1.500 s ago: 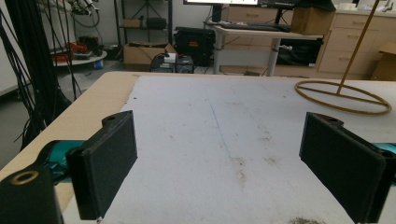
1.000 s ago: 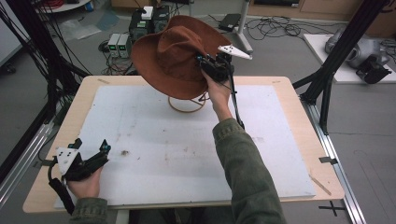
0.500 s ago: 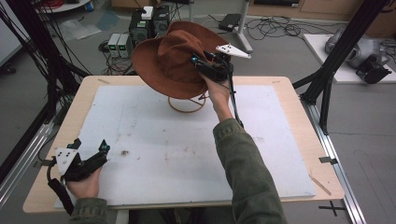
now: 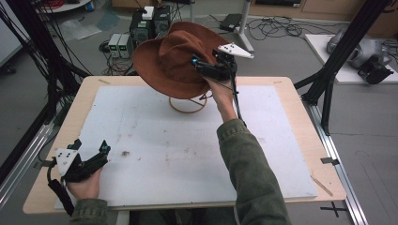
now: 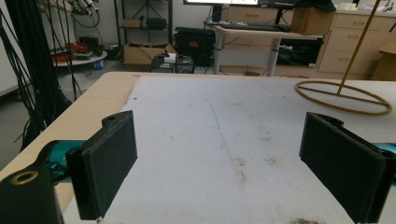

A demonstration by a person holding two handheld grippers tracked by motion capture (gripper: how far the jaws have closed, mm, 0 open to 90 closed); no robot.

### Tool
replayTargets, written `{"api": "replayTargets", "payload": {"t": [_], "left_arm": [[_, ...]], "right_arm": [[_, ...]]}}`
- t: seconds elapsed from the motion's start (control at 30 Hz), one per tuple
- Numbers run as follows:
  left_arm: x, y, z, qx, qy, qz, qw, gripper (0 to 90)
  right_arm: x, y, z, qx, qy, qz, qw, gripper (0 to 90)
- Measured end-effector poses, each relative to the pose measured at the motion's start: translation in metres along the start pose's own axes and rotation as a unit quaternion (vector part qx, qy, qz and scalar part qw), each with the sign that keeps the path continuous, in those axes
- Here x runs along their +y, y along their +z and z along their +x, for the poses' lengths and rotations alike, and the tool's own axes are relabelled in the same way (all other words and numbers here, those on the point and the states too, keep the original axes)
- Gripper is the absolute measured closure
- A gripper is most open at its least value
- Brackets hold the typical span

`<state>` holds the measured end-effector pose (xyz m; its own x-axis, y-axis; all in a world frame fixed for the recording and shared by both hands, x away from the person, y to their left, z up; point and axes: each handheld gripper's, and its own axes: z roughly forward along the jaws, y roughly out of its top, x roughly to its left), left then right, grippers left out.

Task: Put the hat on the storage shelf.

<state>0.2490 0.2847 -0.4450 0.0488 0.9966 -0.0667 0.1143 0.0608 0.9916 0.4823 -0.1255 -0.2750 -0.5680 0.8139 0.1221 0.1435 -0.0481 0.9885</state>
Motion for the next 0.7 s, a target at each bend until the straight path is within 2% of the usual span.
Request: {"api": "replayTargets", "payload": {"t": [0.23, 0.4, 0.5, 0.7], "left_arm": [[0.0, 0.0, -0.001, -0.001, 0.002, 0.0, 1.0, 11.4], [0.001, 0.0, -0.002, -0.002, 0.003, -0.001, 1.0, 11.4], [0.001, 0.001, -0.004, -0.003, 0.005, -0.002, 1.0, 11.4], [0.002, 0.001, -0.006, -0.007, 0.007, -0.002, 0.9999, 11.4]], "right_arm": [[0.001, -0.014, -0.004, -0.007, 0.0, -0.006, 1.0, 11.7], [0.003, -0.031, -0.012, -0.023, 0.004, -0.001, 0.9997, 10.4], [0.003, -0.042, -0.013, -0.036, -0.007, -0.01, 0.9993, 10.4], [-0.004, -0.065, -0.017, -0.051, -0.017, -0.011, 0.9985, 10.4]]}}
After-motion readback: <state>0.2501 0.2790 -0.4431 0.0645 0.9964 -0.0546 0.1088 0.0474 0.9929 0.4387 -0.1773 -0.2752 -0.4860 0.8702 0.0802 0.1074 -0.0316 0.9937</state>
